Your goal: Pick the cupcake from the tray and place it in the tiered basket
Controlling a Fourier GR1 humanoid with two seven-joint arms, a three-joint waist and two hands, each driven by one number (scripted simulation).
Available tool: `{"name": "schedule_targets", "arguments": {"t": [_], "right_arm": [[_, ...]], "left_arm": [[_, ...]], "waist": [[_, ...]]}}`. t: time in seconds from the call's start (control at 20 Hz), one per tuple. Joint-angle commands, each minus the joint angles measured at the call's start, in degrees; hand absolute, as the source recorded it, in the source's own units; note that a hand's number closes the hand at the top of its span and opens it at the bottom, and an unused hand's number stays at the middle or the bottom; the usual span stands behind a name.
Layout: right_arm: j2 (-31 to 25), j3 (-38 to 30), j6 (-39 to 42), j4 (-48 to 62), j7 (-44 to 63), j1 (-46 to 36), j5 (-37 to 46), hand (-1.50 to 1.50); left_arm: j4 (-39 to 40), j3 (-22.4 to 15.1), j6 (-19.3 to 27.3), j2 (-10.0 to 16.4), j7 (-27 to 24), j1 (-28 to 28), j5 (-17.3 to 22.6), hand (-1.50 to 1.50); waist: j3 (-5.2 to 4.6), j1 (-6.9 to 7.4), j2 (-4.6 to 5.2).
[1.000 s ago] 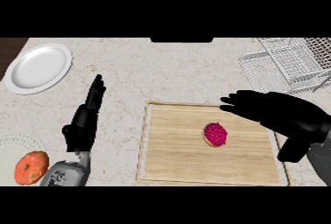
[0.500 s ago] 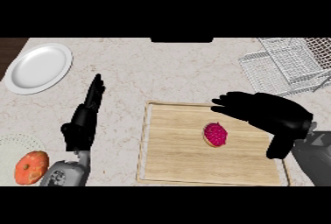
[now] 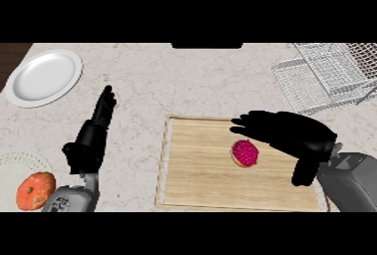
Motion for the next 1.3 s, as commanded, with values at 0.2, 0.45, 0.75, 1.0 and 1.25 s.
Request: {"name": "schedule_targets", "arguments": {"t": [0.2,0.45,0.75,1.0,1.25], "right_arm": [[4.94,1.69,3.77,0.74,2.20,-1.42,3.35,-1.50],[4.77,0.69,3.22,2.37,-0.15,-0.88,3.93,-1.50],[3.45,0.82,-3.19,8.29,-6.08,0.12,6.82,-1.50],[6.41,2.15,-7.19,11.69,-7.10,2.46,9.26,-1.50],[10.93,1.83,-6.77,12.46,-4.61,2.18,10.77,-1.50]], "left_arm": [[2.29,-0.13,0.27,-2.29,0.66,-2.31,-2.24,0.00],[4.74,4.38,-3.06,0.23,-2.41,-2.76,0.54,0.00],[-1.39,-1.71,0.05,-4.18,-0.92,3.88,-3.60,0.00],[-0.34,0.27,-0.05,-4.26,-0.92,0.96,-3.66,0.00],[0.90,1.53,-1.12,-3.86,-1.09,0.30,-3.66,0.00]], "waist": [[-0.01,-0.12,-0.01],[-0.01,-0.14,0.02],[0.01,0.12,0.01],[0.01,0.00,0.03],[0.01,0.03,0.02]]}}
